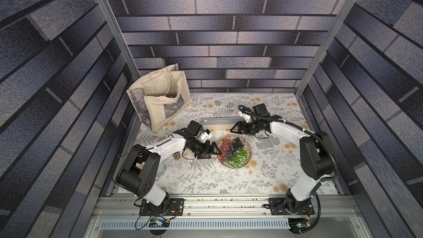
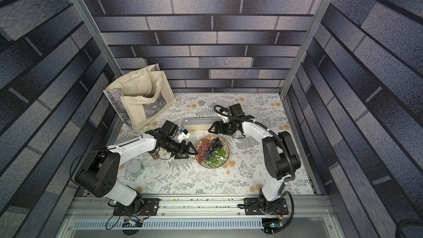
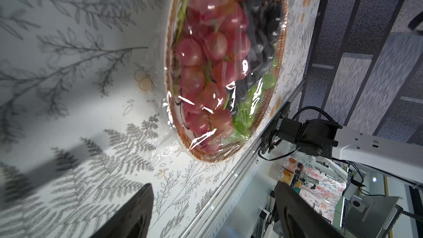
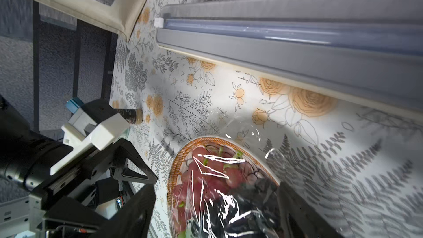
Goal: Wrap the plate with plastic wrap
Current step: Cover the plate with plastic wrap.
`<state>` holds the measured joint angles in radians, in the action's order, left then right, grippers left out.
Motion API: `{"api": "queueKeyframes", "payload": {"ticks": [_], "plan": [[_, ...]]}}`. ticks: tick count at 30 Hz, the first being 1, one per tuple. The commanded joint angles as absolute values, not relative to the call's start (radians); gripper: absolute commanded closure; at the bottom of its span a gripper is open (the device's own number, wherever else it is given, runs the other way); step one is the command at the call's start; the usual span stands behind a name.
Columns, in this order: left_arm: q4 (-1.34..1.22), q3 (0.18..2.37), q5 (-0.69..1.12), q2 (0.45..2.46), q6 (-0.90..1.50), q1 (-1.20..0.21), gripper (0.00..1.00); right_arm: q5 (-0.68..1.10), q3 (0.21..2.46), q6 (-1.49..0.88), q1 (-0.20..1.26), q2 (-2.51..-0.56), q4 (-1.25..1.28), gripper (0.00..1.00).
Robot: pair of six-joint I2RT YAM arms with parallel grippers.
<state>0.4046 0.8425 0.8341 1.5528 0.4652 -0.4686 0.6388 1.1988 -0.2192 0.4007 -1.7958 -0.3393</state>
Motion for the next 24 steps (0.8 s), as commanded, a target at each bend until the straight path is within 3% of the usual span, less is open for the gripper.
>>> {"api": "queueKeyframes", "payload": {"ticks": [1, 15, 24], "plan": [[0.373, 0.821, 0.836, 1.536, 0.511, -0.475, 0.14, 0.698, 1.277, -0.144, 0.425, -1.860, -0.375, 0.14], [0.340, 0.813, 0.849, 1.560, 0.529, -0.489, 0.14, 0.776, 1.354, -0.086, 0.434, -2.016, -0.441, 0.12], [0.330, 0.804, 0.865, 1.569, 0.538, -0.495, 0.14, 0.771, 1.310, -0.059, 0.428, -2.017, -0.440, 0.09]]}}
